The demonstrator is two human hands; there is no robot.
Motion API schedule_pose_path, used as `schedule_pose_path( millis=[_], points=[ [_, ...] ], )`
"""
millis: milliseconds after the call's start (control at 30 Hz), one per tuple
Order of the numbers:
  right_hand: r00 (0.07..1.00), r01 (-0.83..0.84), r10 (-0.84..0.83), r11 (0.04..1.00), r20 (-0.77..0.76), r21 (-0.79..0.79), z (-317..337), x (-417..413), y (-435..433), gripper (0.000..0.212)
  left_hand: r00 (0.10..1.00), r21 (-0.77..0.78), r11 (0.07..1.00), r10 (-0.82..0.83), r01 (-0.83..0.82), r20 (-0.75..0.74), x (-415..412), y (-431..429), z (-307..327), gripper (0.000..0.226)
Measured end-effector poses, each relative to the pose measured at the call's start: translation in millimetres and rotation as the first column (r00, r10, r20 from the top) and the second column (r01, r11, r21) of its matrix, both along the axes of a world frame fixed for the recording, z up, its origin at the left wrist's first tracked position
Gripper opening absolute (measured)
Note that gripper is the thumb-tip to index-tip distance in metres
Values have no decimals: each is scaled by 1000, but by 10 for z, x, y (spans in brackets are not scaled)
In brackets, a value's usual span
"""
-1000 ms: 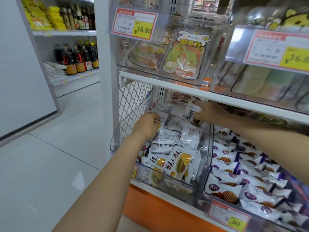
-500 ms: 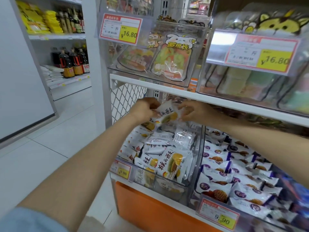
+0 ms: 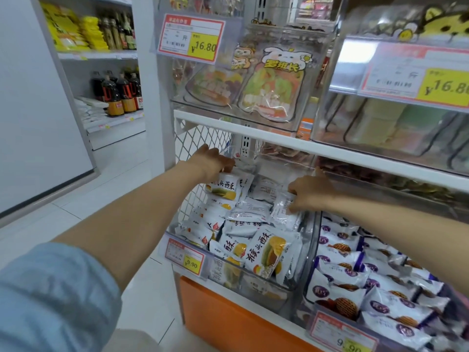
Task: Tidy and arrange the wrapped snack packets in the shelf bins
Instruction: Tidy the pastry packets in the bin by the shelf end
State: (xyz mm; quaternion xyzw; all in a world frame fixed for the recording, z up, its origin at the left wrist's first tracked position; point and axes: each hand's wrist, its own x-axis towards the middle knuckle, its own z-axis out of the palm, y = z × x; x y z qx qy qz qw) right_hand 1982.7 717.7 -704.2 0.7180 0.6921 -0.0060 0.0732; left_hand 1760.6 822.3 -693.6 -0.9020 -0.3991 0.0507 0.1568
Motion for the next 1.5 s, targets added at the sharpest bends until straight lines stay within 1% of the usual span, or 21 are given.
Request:
schedule_pose_path(
  millis=[133, 300, 367, 433, 467, 500, 533, 567, 600, 633, 667, 733, 833, 900, 967, 1033, 1100, 1200, 1267, 1367, 1500],
  points=[
    [993, 9, 3, 994, -115, 105, 66, -45, -131, 22, 999, 68, 998, -23, 20, 39, 70, -12, -34, 33],
    [912, 77, 75, 934, -403, 349, 125, -85, -306, 21, 962, 107, 990, 58, -90, 267, 134, -93, -196, 46],
    [905, 54, 156, 880, -395, 472, 116, -57, -371, 22, 907, 11, 993, 102, -116, 408, 154, -147, -144, 37],
    [929, -73, 267, 811, -257, 581, 88, 4, -417, 23, 734, -281, 953, 272, -116, 623, 208, -258, -11, 26],
    [929, -166, 333, 766, -162, 621, 71, 42, -427, 23, 597, -504, 862, 427, -42, 680, 238, -317, 53, 28],
    [913, -258, 400, 719, -81, 645, 61, 68, -440, 22, 475, -714, 694, 601, 87, 643, 268, -375, 117, 34],
    [889, -328, 456, 685, -32, 650, 52, 83, -453, 23, 428, -848, 479, 733, 227, 529, 290, -430, 162, 39],
    [865, -375, 502, 673, -21, 637, 46, 85, -468, 26, 453, -903, 282, 792, 324, 410, 305, -484, 177, 42],
    [842, -411, 538, 676, -30, 611, 49, 80, -481, 31, 493, -913, 143, 805, 382, 332, 332, -519, 159, 44],
    [826, -441, 563, 688, -40, 576, 44, 71, -493, 37, 511, -905, 63, 808, 420, 293, 358, -561, 133, 41],
    [816, -468, 577, 694, -34, 548, 37, 66, -502, 41, 500, -893, 40, 817, 447, 287, 385, -584, 95, 31],
    [801, -515, 598, 693, -4, 506, 30, 79, -524, 37, 440, -877, 68, 845, 476, 304, 423, -589, 34, 7],
    [787, -516, 614, 706, -56, 484, 62, 122, -534, 30, 418, -890, 145, 842, 433, 341, 328, -552, 5, 4],
    [880, -326, 457, 777, -127, 539, 92, 175, -450, 33, 390, -879, 262, 819, 399, 421, 221, -515, 33, 9],
    [955, -46, 200, 834, -222, 550, 102, 248, -307, 34, 349, -835, 382, 778, 397, 522, 119, -509, 95, 17],
    [962, 129, 15, 857, -273, 499, 67, 317, -157, 33, 309, -785, 476, 735, 397, 603, 23, -478, 130, 32],
    [947, 198, -52, 872, -318, 447, 29, 355, -50, 33, 306, -758, 531, 701, 379, 644, -67, -418, 113, 51],
    [950, 203, -79, 891, -301, 405, 3, 341, 22, 30, 414, -777, 550, 658, 307, 629, -139, -370, 7, 57],
    [952, 207, -93, 897, -292, 389, 15, 317, 54, 27, 582, -750, 643, 553, 155, 595, -109, -362, -76, 58],
    [954, 190, -84, 911, -287, 365, 23, 301, 95, 23, 847, -455, 889, 282, -54, 451, -54, -320, -141, 70],
    [953, 81, 25, 940, -302, 332, 2, 255, 99, 44, 991, -53, 998, 25, -19, 134, -45, -288, -142, 79]
  ],
)
